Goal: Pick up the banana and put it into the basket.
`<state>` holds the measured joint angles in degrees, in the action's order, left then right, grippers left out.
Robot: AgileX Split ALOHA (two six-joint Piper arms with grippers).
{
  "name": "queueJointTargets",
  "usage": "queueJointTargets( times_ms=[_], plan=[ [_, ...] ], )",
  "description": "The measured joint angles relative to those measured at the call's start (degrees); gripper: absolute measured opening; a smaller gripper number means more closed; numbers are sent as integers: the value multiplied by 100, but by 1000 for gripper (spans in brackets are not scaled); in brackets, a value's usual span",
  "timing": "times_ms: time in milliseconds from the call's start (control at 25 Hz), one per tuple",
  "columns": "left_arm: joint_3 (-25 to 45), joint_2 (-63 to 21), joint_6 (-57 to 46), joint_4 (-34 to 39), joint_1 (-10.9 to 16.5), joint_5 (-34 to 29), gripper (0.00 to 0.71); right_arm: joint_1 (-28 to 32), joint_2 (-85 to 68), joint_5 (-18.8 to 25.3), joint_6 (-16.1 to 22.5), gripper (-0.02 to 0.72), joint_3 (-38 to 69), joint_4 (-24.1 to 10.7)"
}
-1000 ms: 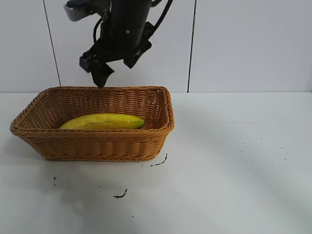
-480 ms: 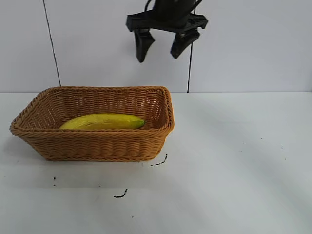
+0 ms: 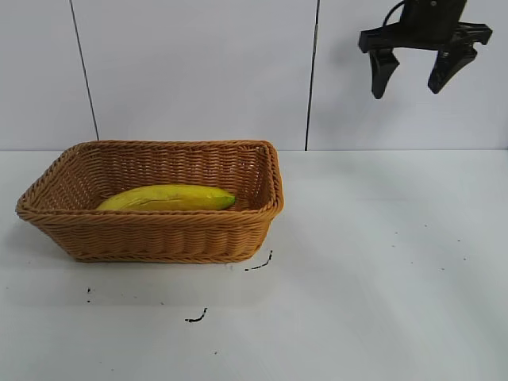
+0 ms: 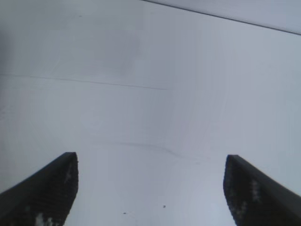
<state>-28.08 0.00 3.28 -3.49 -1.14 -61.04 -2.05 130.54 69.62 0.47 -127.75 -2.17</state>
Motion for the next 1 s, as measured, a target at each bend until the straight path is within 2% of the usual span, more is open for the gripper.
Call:
queueJointTargets(
  times_ms=[160, 320, 1000],
  plan=[
    [0, 0, 0, 0, 0, 0, 695, 7, -95, 0, 0, 605, 196, 140],
    [0, 0, 0, 0, 0, 0, 695, 7, -610, 0, 0, 605, 846, 276],
    [0, 0, 0, 0, 0, 0, 695, 7, -5290, 9, -114, 605, 5230, 295]
  ],
)
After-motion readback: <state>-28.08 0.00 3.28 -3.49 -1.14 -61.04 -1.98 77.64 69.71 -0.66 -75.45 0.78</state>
